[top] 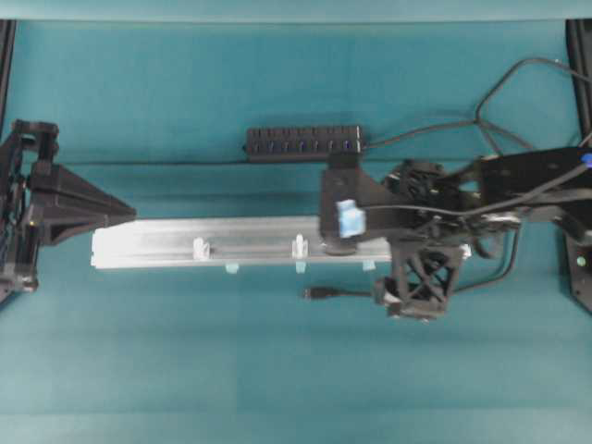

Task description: Pass the USB cable through three rings with both arms.

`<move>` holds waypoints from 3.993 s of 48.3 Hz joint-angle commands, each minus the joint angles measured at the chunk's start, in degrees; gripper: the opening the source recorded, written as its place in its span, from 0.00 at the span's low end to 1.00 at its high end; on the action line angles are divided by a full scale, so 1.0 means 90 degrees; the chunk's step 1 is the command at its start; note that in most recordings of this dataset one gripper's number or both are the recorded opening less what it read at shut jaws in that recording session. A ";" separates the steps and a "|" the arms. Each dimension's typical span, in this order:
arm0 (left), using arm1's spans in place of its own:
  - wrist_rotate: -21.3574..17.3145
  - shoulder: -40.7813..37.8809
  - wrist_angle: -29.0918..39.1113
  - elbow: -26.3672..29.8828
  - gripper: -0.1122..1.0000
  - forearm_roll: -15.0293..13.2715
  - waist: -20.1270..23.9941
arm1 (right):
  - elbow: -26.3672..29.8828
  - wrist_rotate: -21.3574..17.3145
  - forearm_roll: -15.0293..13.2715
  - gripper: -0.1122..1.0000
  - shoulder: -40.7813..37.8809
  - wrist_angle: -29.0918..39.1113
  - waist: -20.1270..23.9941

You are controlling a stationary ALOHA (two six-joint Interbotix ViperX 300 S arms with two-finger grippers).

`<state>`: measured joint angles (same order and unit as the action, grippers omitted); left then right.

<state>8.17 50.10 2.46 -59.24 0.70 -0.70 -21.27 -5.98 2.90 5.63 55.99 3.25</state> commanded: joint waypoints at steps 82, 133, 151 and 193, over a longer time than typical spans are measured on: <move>-0.0059 -0.0088 0.0596 0.0078 0.12 0.0029 0.0137 | -0.0635 -0.0195 -0.0479 0.72 -0.2002 -0.2217 0.0303; -0.0059 -0.0078 0.0596 0.0049 0.12 0.0029 0.0137 | -0.0645 -0.0234 -0.0479 0.23 -0.2129 -0.2100 0.0313; -0.0020 -0.0059 0.0518 0.0049 0.12 0.0029 0.0137 | -0.0645 -0.0215 -0.0459 0.04 -0.2139 -0.2012 0.0283; -0.0010 -0.0049 0.0508 0.0049 0.12 0.0029 0.0146 | -0.0381 -0.0215 -0.0479 0.04 -0.1504 -0.0791 0.0332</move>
<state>8.00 49.83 7.56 -59.59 0.79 0.44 -26.02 -7.65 -1.23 -10.81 46.76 6.06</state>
